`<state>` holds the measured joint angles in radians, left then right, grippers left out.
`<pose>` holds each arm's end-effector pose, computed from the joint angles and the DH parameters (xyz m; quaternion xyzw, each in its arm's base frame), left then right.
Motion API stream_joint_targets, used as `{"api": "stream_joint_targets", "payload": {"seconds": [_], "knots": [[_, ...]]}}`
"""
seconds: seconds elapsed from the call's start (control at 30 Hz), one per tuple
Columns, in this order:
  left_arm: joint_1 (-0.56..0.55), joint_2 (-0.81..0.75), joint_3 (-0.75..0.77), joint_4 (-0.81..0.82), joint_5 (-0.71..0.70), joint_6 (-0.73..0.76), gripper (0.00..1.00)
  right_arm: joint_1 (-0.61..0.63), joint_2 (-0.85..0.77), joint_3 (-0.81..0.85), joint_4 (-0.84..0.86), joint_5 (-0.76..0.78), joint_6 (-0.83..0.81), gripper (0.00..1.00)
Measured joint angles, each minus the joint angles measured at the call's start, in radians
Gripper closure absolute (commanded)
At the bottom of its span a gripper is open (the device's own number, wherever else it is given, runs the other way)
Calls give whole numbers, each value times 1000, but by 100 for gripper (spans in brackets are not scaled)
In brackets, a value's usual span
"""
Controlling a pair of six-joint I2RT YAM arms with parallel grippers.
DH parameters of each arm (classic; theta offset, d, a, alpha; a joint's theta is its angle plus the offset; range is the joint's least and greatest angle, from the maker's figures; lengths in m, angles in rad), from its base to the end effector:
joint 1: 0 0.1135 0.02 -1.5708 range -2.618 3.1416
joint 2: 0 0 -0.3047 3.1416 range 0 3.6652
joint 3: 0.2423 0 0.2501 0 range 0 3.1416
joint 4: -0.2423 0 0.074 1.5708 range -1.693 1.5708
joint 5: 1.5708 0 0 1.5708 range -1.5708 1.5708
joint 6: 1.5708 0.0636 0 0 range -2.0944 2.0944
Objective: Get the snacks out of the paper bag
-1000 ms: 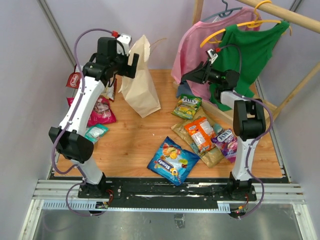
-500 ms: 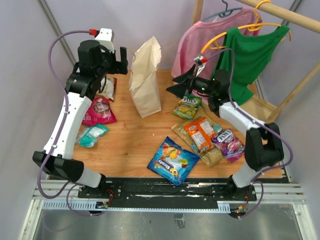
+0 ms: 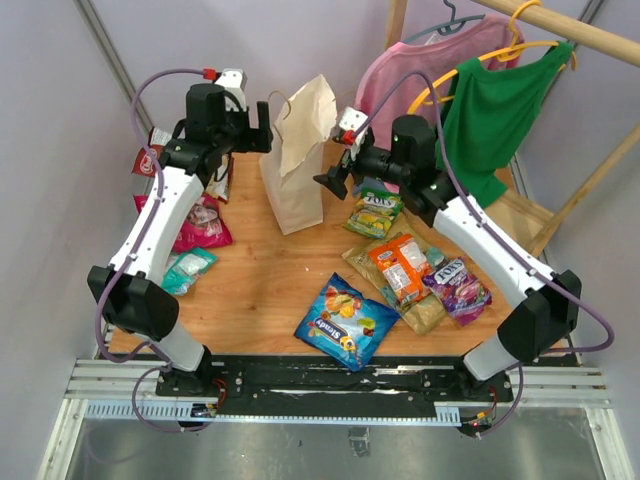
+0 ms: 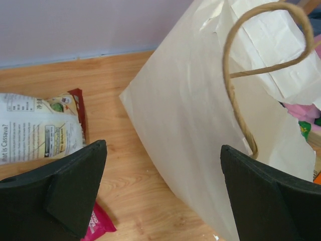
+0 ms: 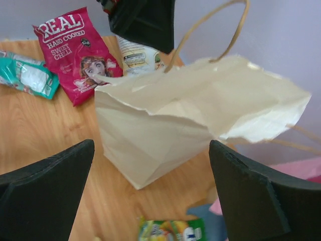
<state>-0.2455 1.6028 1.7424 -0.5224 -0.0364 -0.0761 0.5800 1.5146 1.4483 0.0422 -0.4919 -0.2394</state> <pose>0.3783 -0.0924 0.4599 0.0600 0.8265 -0.0747 0.5548 0.3007 0.2329 0.4584 -0.4325 0.5689 0.2865 0.6382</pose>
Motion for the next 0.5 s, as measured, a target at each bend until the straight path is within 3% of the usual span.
{"api": "stream_joint_targets", "payload": {"seconds": [0.17,0.33,0.5], "knots": [[0,-3,-21,36,48,-8,0,-51,69,201,-216,-186,-340,2],[0,-8,-38,67,70,-10,0,-74,216,530,-628,-348,-852,1],[5,-20,-58,81,73,-9,0,-36,412,853,-969,-375,-1175,1]]}}
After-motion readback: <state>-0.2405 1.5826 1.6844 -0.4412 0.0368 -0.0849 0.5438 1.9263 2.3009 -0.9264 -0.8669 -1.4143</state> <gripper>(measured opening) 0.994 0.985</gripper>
